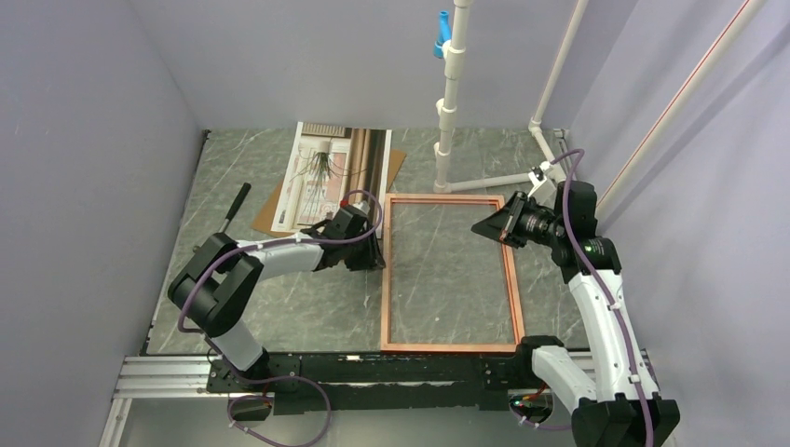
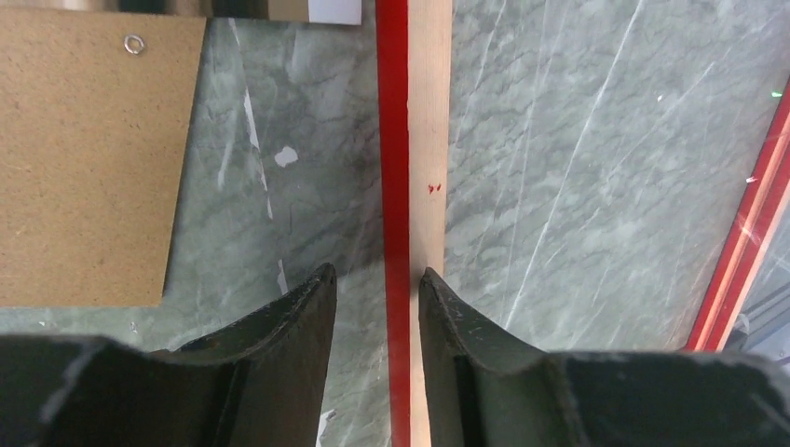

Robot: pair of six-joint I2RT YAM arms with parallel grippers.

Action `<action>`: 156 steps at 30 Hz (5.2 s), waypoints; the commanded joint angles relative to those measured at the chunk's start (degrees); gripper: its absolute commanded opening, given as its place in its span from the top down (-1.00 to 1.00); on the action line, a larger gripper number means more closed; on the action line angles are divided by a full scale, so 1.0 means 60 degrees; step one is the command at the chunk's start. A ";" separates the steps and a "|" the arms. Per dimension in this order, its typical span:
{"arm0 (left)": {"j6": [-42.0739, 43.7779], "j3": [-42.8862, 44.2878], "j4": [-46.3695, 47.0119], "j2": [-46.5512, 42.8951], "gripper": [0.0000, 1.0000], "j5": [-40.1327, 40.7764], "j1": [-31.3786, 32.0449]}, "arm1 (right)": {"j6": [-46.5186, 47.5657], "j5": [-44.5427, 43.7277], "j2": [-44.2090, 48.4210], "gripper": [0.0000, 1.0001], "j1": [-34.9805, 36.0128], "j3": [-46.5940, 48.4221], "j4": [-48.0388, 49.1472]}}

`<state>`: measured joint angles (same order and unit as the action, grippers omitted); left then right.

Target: Put the photo into the frame

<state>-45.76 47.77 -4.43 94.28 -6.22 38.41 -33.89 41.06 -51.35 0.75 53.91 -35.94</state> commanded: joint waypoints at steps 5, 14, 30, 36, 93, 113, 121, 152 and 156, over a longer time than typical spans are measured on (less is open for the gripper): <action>0.0321 0.0554 -0.0587 0.0307 0.25 0.0474 0.0066 | -0.0165 0.0720 -0.0347 1.00 -0.0303 -0.0318 0.1073; 0.0383 0.0660 -0.1033 0.0350 0.38 0.0873 0.0073 | -0.0113 0.0621 -0.0595 1.00 -0.0429 -0.0459 0.1286; 0.0444 0.0752 -0.1226 0.0430 0.42 0.0962 0.0077 | -0.0416 0.0983 -0.0960 1.00 -0.0517 -0.1153 0.2116; 0.0460 0.0778 -0.1243 0.0466 0.44 0.0964 0.0076 | -0.0762 0.1056 -0.0840 1.00 -0.0526 -0.1178 0.2296; 0.0602 0.0974 -0.1422 0.0806 0.58 0.0968 0.0106 | -0.0735 0.1230 -0.0500 1.00 -0.0548 -0.1342 0.1724; 0.0631 0.1042 -0.1459 0.0938 0.59 0.0978 0.0140 | -0.0571 0.1445 -0.0498 1.00 -0.0536 -0.1495 0.1428; 0.0654 0.1102 -0.1524 0.0985 0.59 0.1005 0.0173 | -0.0123 0.1397 -0.0827 1.00 -0.0536 -0.1412 0.1019; 0.0711 0.1256 -0.1557 0.1206 0.61 0.0972 0.0208 | 0.1772 -0.0579 -0.1258 1.00 -0.0543 -0.1026 -0.0530; 0.0693 0.1279 -0.1560 0.1235 0.61 0.0969 0.0250 | 0.1955 -0.0745 -0.1369 1.00 -0.0540 -0.1213 -0.0522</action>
<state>-43.16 55.75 -11.40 98.21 -3.22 39.31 -24.82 37.50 -58.65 -3.31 47.90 -35.70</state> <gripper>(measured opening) 0.198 0.008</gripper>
